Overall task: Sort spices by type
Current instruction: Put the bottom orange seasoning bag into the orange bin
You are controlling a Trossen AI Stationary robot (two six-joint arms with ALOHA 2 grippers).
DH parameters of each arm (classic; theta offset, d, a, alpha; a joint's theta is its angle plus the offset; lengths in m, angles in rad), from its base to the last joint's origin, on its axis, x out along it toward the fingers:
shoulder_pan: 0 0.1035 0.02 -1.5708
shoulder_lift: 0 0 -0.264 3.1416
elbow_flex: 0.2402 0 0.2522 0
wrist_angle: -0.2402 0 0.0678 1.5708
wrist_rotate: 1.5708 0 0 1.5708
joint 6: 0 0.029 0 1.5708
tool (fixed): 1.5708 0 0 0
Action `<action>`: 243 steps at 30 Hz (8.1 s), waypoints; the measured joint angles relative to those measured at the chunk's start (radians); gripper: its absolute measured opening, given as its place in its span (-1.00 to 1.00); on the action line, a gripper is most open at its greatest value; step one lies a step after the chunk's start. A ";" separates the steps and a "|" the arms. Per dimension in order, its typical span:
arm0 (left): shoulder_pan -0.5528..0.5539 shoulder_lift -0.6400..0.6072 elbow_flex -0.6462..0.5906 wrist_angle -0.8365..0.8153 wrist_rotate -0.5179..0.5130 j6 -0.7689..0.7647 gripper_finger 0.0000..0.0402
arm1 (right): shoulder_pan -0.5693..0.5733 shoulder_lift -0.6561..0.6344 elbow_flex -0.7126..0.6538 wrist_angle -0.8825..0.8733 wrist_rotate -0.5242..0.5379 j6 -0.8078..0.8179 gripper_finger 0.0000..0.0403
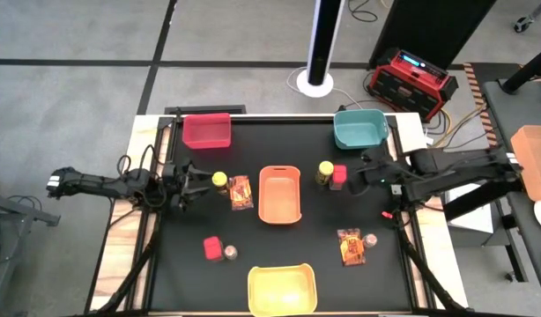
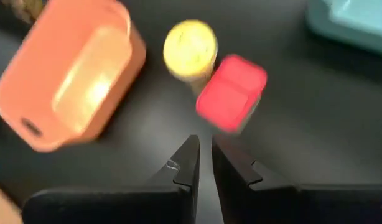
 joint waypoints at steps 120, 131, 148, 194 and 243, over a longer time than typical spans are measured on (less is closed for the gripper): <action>0.000 0.031 0.000 0.045 -0.157 0.025 0.23 | 0.391 0.609 -0.069 0.264 -0.349 -0.702 -0.94; 0.000 0.032 0.000 0.045 -0.159 0.018 0.23 | 0.393 0.548 0.160 0.046 -0.178 -0.706 -0.94; 0.000 0.033 0.000 0.066 -0.175 0.007 0.23 | 0.340 0.655 0.418 0.206 0.701 -1.202 -0.94; 0.000 0.032 0.000 0.116 -0.204 -0.012 0.23 | 0.184 1.013 0.493 0.473 0.724 -1.195 -0.94; 0.000 0.039 0.000 0.107 -0.209 0.003 0.23 | 0.143 1.082 0.493 0.476 0.747 -1.249 -0.94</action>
